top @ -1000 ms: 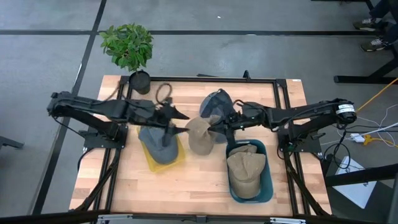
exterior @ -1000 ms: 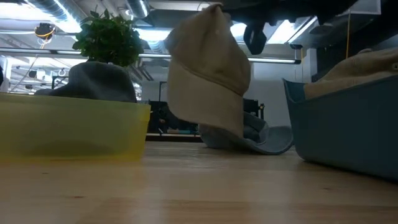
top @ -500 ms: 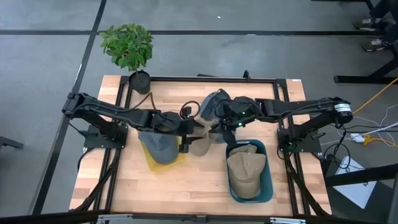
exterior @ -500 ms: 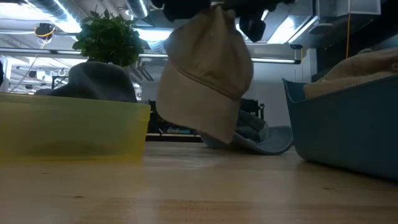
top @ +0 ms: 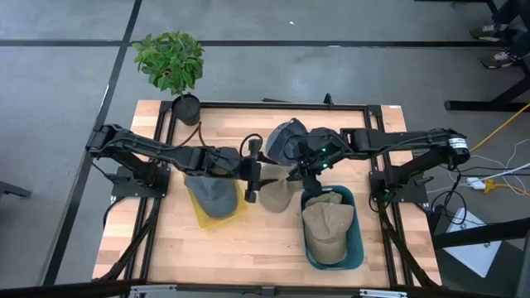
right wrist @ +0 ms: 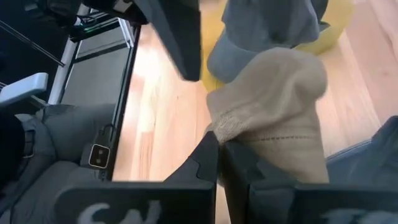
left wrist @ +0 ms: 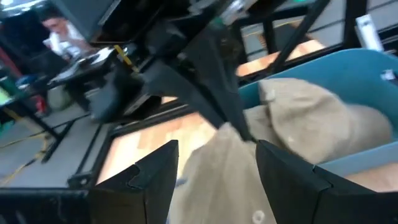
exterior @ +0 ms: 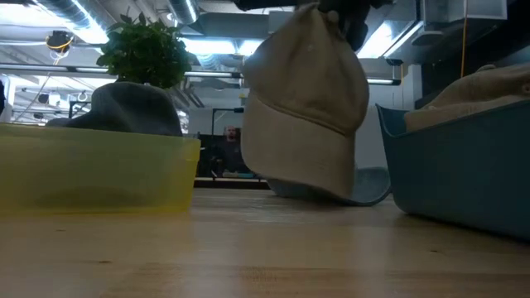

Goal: Pick & Place hat
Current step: Put the brown cap into the yellow bin

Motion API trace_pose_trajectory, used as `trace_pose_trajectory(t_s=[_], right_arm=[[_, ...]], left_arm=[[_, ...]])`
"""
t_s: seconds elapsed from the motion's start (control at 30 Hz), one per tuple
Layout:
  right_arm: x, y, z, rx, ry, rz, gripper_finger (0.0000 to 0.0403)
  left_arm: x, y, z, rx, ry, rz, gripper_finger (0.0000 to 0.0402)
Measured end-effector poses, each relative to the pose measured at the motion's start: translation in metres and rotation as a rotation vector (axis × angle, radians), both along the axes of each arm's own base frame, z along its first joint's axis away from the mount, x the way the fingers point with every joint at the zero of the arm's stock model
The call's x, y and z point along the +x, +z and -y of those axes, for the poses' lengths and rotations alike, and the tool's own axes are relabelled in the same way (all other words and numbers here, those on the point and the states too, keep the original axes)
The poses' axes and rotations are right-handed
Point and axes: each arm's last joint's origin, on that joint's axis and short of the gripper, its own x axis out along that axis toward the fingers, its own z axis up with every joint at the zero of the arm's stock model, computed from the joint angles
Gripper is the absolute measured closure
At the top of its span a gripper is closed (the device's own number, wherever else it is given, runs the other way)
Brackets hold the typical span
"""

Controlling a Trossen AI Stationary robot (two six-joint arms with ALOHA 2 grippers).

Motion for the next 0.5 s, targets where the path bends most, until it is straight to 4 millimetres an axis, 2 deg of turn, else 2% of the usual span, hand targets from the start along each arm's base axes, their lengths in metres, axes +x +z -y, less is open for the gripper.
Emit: trace_pose_trajectory(t_s=[0.33, 0.5], right_arm=[[0.001, 0.002, -0.002, 0.022, 0.050, 0.030, 0.0393], [0.008, 0.002, -0.005, -0.002, 0.118, 0.084, 0.0393]], left_arm=[[0.001, -0.001, -0.004, -0.060, -0.071, -0.004, 0.0190], [0.007, -0.013, -0.006, -0.095, -0.077, -0.058, 0.0190]])
